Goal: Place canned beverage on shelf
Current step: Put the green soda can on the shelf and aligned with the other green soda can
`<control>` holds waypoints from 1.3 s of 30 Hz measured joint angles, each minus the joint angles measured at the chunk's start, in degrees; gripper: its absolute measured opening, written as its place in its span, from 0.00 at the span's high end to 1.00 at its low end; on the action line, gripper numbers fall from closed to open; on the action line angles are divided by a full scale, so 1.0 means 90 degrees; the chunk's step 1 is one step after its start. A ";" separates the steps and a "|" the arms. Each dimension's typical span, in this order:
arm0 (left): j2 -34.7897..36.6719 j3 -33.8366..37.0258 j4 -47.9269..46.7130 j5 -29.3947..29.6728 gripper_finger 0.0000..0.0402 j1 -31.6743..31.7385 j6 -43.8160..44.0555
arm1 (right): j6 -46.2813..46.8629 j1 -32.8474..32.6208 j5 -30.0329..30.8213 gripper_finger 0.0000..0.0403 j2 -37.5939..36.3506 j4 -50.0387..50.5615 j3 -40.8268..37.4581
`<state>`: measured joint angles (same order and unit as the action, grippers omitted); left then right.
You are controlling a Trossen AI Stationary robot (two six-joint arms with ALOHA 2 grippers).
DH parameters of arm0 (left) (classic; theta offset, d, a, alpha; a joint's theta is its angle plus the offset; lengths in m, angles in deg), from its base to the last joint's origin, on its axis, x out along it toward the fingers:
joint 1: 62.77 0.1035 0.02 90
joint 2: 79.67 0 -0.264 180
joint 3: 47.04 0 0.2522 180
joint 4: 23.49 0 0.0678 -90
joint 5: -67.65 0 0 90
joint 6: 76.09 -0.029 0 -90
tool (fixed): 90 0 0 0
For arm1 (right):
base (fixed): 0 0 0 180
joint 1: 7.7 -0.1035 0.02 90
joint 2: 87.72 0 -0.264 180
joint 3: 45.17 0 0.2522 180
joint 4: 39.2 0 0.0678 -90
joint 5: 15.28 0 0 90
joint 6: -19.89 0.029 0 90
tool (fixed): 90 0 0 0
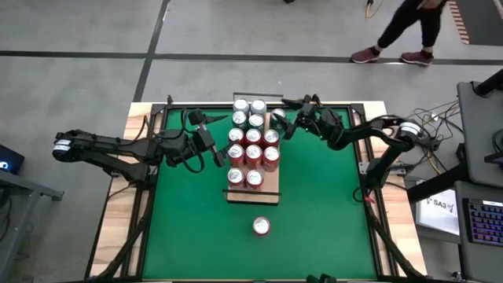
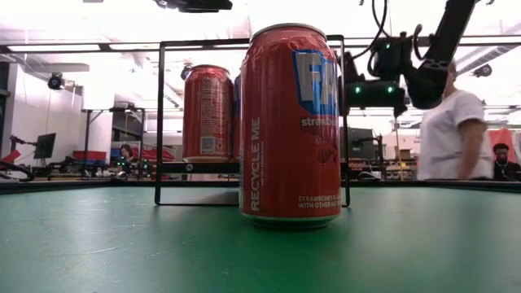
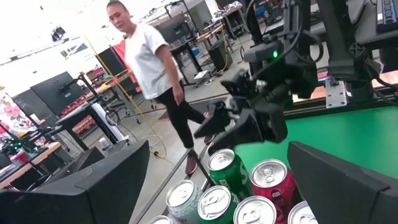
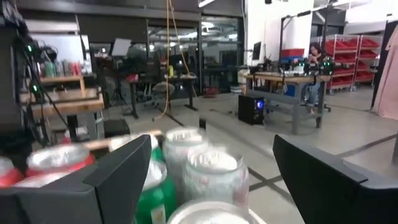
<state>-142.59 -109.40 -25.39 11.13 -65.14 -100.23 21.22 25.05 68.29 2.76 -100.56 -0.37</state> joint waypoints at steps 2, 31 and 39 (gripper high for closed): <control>0.0000 0.0000 0.0000 0.0000 0.09 0.0000 0.0005 | 0.0044 0.0000 0.0002 0.18 -0.0306 0.0242 0.0000; 0.0000 -0.0002 -0.0639 0.0161 0.17 0.0128 0.0230 | 0.0734 0.0061 0.1458 0.97 -0.2626 0.8147 0.1447; 0.0000 -0.0002 -0.0970 -0.1237 0.40 0.0889 0.0077 | 0.0707 0.0061 0.0844 0.98 -0.2241 0.9039 0.2430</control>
<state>-142.59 -109.42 -34.11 -0.01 -57.14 -99.54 27.59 25.60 75.89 -17.41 -19.21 21.50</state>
